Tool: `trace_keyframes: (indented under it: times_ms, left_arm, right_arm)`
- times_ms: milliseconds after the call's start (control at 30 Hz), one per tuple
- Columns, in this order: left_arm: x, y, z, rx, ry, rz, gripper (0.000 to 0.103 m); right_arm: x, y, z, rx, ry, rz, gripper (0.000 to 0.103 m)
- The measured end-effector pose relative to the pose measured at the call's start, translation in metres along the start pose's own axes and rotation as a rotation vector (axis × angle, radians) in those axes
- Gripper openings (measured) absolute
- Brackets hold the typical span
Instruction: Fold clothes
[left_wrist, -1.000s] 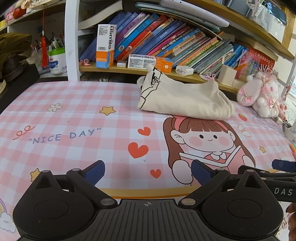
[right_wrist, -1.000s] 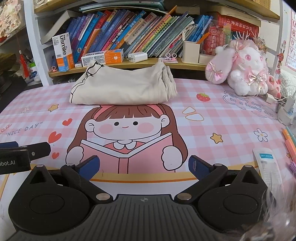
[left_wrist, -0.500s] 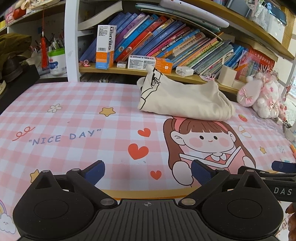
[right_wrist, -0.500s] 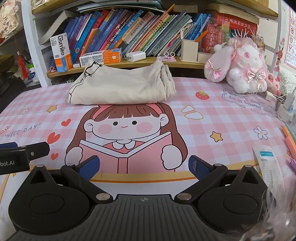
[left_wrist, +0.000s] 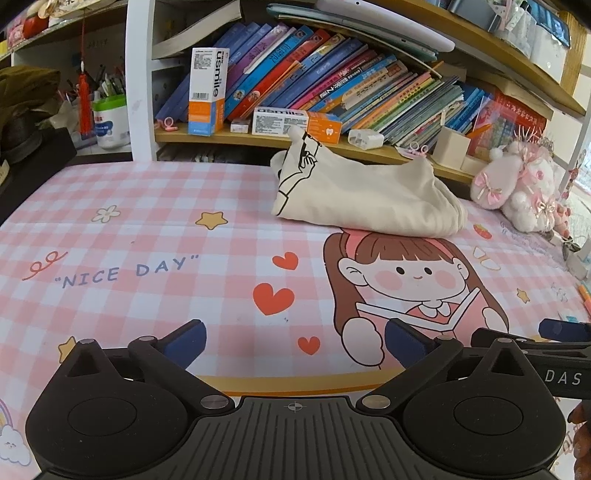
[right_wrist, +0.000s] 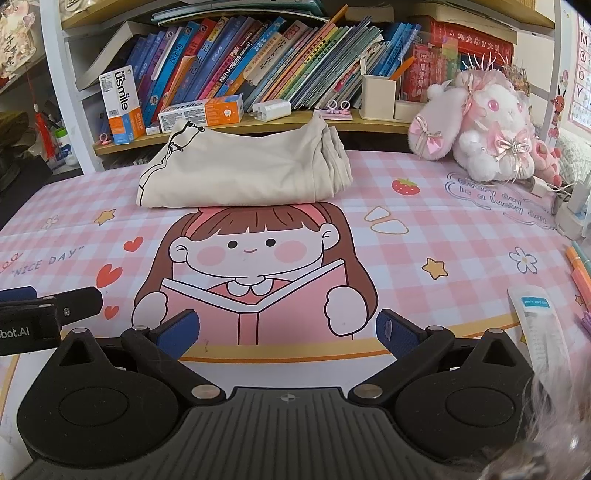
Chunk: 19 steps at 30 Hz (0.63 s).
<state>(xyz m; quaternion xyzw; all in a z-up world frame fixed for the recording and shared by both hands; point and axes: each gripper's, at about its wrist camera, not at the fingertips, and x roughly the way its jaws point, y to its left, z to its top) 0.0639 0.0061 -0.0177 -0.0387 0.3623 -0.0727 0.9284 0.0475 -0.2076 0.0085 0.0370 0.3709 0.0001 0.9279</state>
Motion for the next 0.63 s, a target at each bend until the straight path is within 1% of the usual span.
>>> trace_keyframes:
  times_ms: [133,233,433,633]
  left_arm:
    - [-0.0009,0.0004,-0.0004,0.001,-0.002,-0.009,0.103]
    - [-0.0039,0.0006,-0.0019,0.001,-0.022,-0.014,0.103]
    - [-0.0038,-0.003,-0.0035,0.023,-0.019,-0.014,0.103]
    - [-0.0042,-0.0022,-0.0032,0.018,-0.023,-0.02,0.103]
  right_arm:
    - [-0.0004,-0.0002,-0.0005,0.005,0.002,0.001,0.103]
    - [-0.0005,-0.0003,-0.001,0.009,0.003,0.002,0.103]
    - [-0.0012,-0.0006,-0.0022,0.016,0.006,0.001,0.103]
    - [-0.0012,-0.0007,-0.0031,0.017,0.009,0.001,0.103]
